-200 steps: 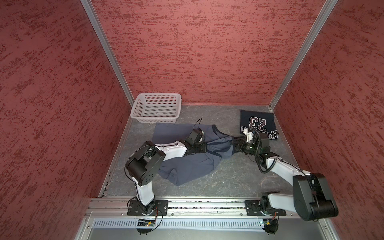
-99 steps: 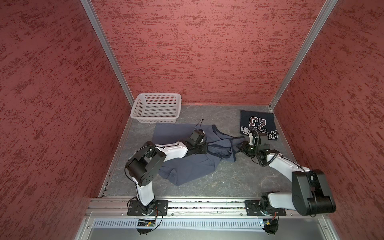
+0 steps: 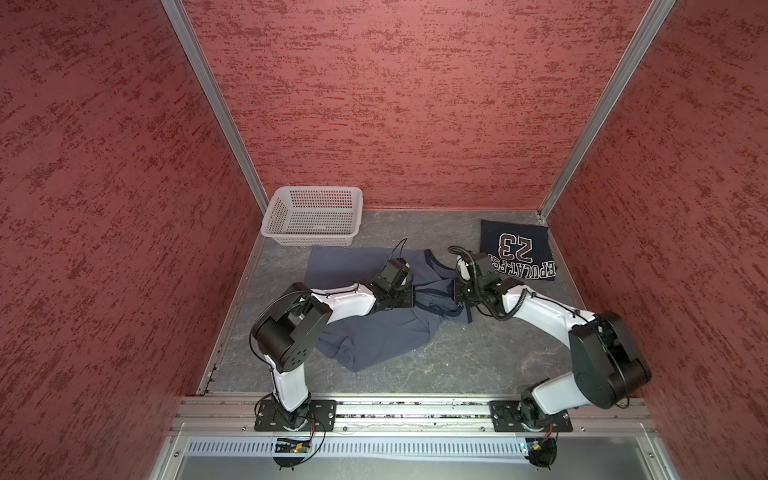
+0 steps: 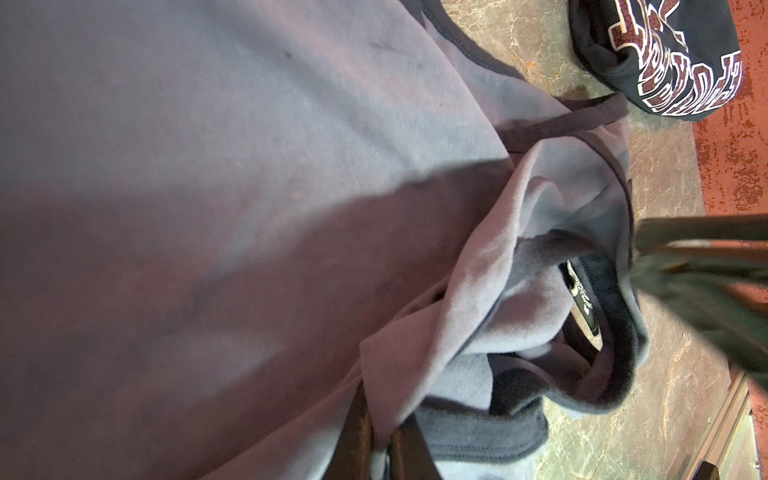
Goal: Fold and stack the tank tops
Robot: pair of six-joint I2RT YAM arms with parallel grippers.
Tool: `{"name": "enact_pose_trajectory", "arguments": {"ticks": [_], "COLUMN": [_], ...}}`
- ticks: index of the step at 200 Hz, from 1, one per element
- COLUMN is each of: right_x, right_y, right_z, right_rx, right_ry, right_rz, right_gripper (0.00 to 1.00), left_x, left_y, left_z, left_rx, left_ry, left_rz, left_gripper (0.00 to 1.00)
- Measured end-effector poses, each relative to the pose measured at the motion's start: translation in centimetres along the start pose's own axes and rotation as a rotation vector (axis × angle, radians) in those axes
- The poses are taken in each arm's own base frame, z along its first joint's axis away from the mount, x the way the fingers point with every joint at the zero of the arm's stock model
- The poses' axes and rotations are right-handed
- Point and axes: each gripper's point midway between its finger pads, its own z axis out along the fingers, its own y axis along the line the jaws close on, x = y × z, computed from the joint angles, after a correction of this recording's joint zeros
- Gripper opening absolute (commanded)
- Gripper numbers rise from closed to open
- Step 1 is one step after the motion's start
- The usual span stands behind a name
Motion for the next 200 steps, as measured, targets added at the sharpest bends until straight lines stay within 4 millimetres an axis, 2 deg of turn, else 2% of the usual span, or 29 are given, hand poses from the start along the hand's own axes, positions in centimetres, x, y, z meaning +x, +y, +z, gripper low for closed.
{"name": "enact_pose_trajectory", "arguments": {"ticks": [30, 99, 140, 168, 181, 200], "right_x": [0.2, 1.9, 2.1, 2.4, 2.6, 2.9], "right_y": [-0.9, -2.7, -2.9, -3.0, -3.0, -3.2], "right_z": [0.7, 2.0, 2.2, 2.1, 2.1, 2.0], "right_rx": [0.056, 0.141, 0.15, 0.154, 0.157, 0.166], "right_ry": [0.03, 0.098, 0.108, 0.116, 0.119, 0.129], "right_rz": [-0.038, -0.061, -0.065, -0.06, -0.054, -0.038], "right_gripper": [0.42, 0.41, 0.28, 0.26, 0.21, 0.1], "left_x": [0.0, -0.1, -0.1, 0.0, 0.0, 0.0], "left_y": [0.0, 0.1, 0.0, 0.0, 0.0, -0.1], "left_z": [0.0, 0.0, 0.0, 0.0, 0.0, 0.0], "left_rx": [0.0, 0.0, 0.002, 0.003, 0.003, 0.004], "left_ry": [0.0, -0.003, -0.001, 0.001, 0.002, 0.004], "left_rz": [0.0, -0.002, -0.002, -0.002, -0.002, 0.003], "left_gripper": [0.12, 0.13, 0.13, 0.13, 0.14, 0.23]}}
